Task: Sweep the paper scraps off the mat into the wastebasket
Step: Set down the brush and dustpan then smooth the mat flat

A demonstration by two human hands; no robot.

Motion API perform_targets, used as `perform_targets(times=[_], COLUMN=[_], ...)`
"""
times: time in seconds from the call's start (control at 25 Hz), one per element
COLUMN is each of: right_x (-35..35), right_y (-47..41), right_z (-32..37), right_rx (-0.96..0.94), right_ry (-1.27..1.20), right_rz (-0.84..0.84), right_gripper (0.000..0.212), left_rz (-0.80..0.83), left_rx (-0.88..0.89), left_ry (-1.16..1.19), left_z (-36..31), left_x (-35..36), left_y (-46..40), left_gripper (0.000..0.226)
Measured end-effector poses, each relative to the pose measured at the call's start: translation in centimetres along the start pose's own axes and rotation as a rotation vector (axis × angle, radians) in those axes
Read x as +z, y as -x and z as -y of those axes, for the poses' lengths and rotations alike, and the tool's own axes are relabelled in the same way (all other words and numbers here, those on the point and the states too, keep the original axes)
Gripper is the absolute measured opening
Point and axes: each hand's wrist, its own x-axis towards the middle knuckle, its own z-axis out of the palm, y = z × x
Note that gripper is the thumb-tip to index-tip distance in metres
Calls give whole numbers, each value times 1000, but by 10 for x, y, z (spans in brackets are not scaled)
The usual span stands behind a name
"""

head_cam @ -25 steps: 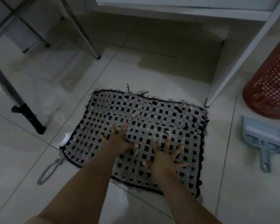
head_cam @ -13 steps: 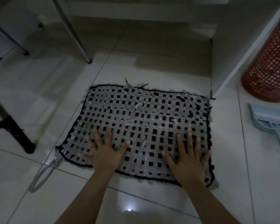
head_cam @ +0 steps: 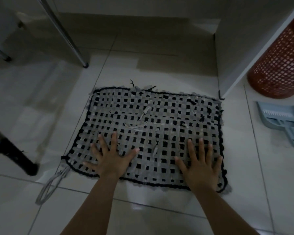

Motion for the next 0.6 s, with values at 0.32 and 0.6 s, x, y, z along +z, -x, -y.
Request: perform_targets(times=[0.32, 0.6], right_x=[-28, -3], right_y=[9, 27], right_z=[-13, 41], right_rx=[155, 56], right_ry=[-59, -41], right_rz=[280, 201], right_gripper=[68, 78], left_rz=[172, 82], left_rx=[-6, 90], left_ry=[19, -34], left_z=[-6, -7], left_x=[-2, 4], left_y=[29, 26], left_gripper=[114, 104])
